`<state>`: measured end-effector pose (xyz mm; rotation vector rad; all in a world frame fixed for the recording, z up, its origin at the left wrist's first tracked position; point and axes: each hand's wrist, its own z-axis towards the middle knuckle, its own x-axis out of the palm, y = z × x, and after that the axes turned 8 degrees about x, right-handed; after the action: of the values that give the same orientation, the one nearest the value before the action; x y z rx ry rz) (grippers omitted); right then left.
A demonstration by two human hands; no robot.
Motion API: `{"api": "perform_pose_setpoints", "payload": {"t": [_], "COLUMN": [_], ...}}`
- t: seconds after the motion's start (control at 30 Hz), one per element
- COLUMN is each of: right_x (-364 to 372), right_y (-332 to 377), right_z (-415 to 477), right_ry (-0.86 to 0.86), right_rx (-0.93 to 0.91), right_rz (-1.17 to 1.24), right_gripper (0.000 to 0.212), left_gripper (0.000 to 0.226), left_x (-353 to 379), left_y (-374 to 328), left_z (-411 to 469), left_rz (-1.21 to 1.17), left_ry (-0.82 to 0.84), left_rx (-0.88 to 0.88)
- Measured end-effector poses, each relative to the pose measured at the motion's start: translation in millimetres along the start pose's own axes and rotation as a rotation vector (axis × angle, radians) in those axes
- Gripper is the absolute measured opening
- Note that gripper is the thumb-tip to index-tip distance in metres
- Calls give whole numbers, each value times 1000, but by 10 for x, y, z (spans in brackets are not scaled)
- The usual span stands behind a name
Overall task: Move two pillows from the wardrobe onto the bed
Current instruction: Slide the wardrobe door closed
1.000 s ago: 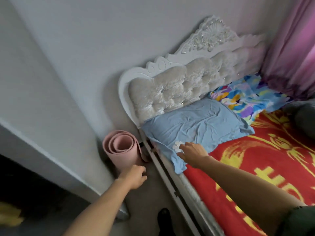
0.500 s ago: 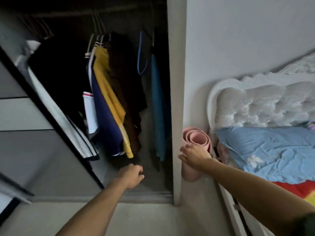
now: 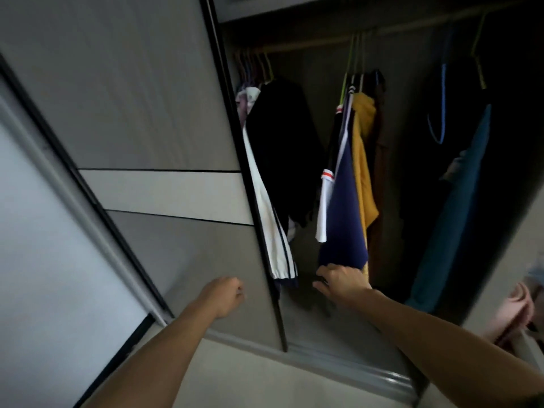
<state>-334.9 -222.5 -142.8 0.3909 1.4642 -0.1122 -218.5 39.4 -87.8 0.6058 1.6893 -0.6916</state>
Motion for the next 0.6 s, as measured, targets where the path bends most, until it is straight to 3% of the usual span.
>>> {"api": "perform_pose_setpoints", "payload": {"t": [0.27, 0.4, 0.6], "right_x": [100, 206, 255], "right_y": [730, 978, 1196], "right_z": [1091, 1754, 2478], "right_ry": [-68, -104, -132], "right_rx": [-24, 30, 164], "right_rz": [62, 129, 211], "right_gripper": [39, 41, 48], "left_gripper": [22, 21, 27], "left_x": [-664, -1221, -1920], "left_y": [828, 1066, 1045], "left_z": [644, 1292, 2053], "left_rz": [-103, -137, -212], "left_ry": [-234, -443, -673], "left_rx": [13, 52, 288]}}
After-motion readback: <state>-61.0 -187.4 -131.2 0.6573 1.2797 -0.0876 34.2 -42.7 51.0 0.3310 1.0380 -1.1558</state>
